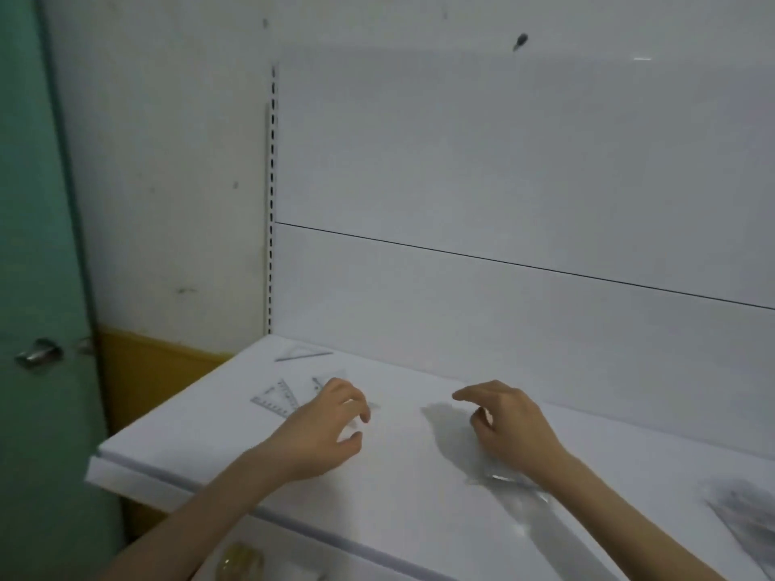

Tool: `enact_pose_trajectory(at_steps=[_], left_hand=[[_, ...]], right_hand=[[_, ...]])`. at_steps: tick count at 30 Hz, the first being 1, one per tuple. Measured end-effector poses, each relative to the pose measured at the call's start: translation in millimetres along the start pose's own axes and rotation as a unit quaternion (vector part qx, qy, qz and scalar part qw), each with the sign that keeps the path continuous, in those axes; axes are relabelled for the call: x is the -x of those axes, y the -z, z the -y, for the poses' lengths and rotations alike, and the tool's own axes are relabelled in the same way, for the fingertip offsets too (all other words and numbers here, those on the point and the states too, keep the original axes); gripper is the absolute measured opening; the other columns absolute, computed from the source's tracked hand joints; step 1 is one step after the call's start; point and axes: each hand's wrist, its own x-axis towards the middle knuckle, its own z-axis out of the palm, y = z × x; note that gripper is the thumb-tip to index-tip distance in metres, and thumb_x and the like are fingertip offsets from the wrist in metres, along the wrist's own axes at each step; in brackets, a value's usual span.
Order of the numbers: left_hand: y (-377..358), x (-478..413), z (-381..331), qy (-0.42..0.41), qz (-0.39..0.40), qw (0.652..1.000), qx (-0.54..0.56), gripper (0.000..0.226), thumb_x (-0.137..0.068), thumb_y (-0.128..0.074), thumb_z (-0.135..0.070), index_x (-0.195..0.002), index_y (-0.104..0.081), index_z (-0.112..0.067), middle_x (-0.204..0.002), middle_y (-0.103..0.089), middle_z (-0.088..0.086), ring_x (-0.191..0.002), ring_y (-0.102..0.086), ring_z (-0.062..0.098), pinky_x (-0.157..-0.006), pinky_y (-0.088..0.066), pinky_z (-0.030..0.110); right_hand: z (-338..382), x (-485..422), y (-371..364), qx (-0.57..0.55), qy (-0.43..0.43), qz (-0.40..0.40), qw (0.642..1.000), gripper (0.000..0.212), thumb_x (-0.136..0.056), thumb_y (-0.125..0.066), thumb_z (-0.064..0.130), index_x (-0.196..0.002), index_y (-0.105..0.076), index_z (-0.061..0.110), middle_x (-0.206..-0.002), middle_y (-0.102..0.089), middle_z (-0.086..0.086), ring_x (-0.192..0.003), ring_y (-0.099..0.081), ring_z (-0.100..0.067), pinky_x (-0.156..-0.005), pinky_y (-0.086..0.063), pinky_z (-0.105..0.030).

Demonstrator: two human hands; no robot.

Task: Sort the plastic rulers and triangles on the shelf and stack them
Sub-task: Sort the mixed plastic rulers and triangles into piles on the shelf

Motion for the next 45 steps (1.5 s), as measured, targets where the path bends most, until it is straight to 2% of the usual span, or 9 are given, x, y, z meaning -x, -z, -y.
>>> enact_pose_trajectory(at_steps=[5, 8, 12, 18, 24, 27, 31, 37, 45], left_hand=[[33, 31, 103, 0.116, 0.016, 0.993, 0.008, 0.054, -0.076, -0.046, -0.054, -0.127, -0.041, -0.036, -0.129, -0.036, -0.022, -0.125, -0.033, -0.003, -0.109, -0.027, 0.018], [42, 32, 137, 0.132, 0.097, 0.986, 0.022, 0.084, -0.078, -0.060, -0.062, -0.145, -0.019, -0.033, -0.139, -0.016, -0.026, -0.131, -0.012, -0.008, -0.112, -0.011, 0.016], [48, 18, 153, 0.077, 0.147, 0.985, 0.053, 0.120, -0.041, -0.022, -0.101, -0.143, -0.025, -0.038, -0.142, -0.009, -0.032, -0.134, -0.001, -0.011, -0.111, -0.002, 0.015], [48, 14, 161, 0.017, 0.119, 0.991, 0.053, 0.098, -0.048, -0.024, -0.100, -0.118, -0.056, -0.038, -0.123, -0.045, -0.024, -0.121, -0.034, -0.007, -0.101, -0.024, 0.009], [49, 13, 165, -0.174, 0.055, 0.952, -0.244, 0.052, -0.090, -0.031, -0.063, -0.081, -0.069, -0.030, -0.078, -0.062, -0.016, -0.079, -0.047, 0.002, -0.062, -0.042, 0.013], [45, 11, 165, -0.279, 0.070, 0.885, -0.366, 0.019, -0.066, -0.080, -0.034, -0.076, -0.069, -0.022, -0.060, -0.057, -0.003, -0.054, -0.051, 0.015, -0.045, -0.042, 0.022], [46, 11, 153, -0.261, 0.030, 0.885, -0.384, 0.017, -0.056, -0.077, -0.010, -0.057, -0.060, -0.013, -0.043, -0.045, 0.001, -0.041, -0.042, 0.016, -0.036, -0.030, 0.022], [57, 10, 149, -0.239, 0.017, 0.897, -0.371, 0.042, -0.032, -0.084, 0.003, -0.055, -0.055, -0.015, -0.044, -0.045, 0.002, -0.041, -0.044, 0.017, -0.036, -0.031, 0.022], [52, -30, 112, -0.211, -0.132, 0.938, -0.240, 0.065, -0.036, -0.081, 0.016, -0.090, -0.049, -0.002, -0.054, -0.054, 0.008, -0.036, -0.050, 0.020, -0.030, -0.037, 0.023]], right_hand=[[76, -64, -81, 0.024, 0.027, 0.119, 0.992, 0.041, -0.096, -0.045, 0.043, -0.132, -0.054, 0.025, -0.135, -0.056, 0.005, -0.125, -0.048, -0.017, -0.097, -0.038, -0.028], [103, -88, -114, 0.010, 0.002, 0.144, 0.990, 0.033, -0.092, -0.046, 0.052, -0.094, -0.047, 0.019, -0.110, -0.061, -0.004, -0.099, -0.055, -0.027, -0.072, -0.038, -0.032], [109, -102, -133, 0.006, -0.020, 0.151, 0.988, 0.035, -0.091, -0.048, 0.052, -0.080, -0.039, 0.020, -0.089, -0.055, -0.005, -0.082, -0.050, -0.025, -0.064, -0.033, -0.032], [119, -107, -136, 0.127, 0.028, 0.101, 0.986, 0.037, -0.092, -0.045, 0.043, -0.077, -0.062, 0.013, -0.079, -0.063, -0.006, -0.076, -0.060, -0.028, -0.057, -0.032, -0.028], [122, -98, -139, 0.251, 0.124, 0.004, 0.960, 0.044, -0.080, -0.054, 0.036, -0.045, -0.032, 0.022, -0.034, -0.043, 0.003, -0.026, -0.041, -0.022, -0.043, -0.014, -0.016], [125, -94, -131, 0.252, 0.137, -0.013, 0.958, 0.050, -0.074, -0.068, 0.033, -0.052, -0.025, 0.021, -0.035, -0.040, 0.004, -0.025, -0.033, -0.020, -0.043, -0.012, -0.014], [124, -94, -118, 0.221, 0.097, -0.057, 0.969, 0.020, -0.070, -0.036, 0.021, -0.051, -0.033, 0.018, -0.036, -0.041, 0.003, -0.031, -0.021, -0.020, -0.052, 0.008, -0.017], [102, -82, -105, 0.048, -0.038, -0.082, 0.995, 0.023, -0.089, -0.043, 0.021, -0.098, -0.064, 0.014, -0.074, -0.069, 0.001, -0.064, -0.063, -0.028, -0.053, -0.046, -0.032], [66, -41, -50, -0.193, -0.177, -0.077, 0.962, 0.018, -0.097, -0.045, 0.005, -0.095, -0.061, 0.011, -0.074, -0.065, 0.005, -0.067, -0.065, -0.008, -0.069, -0.055, -0.030]])
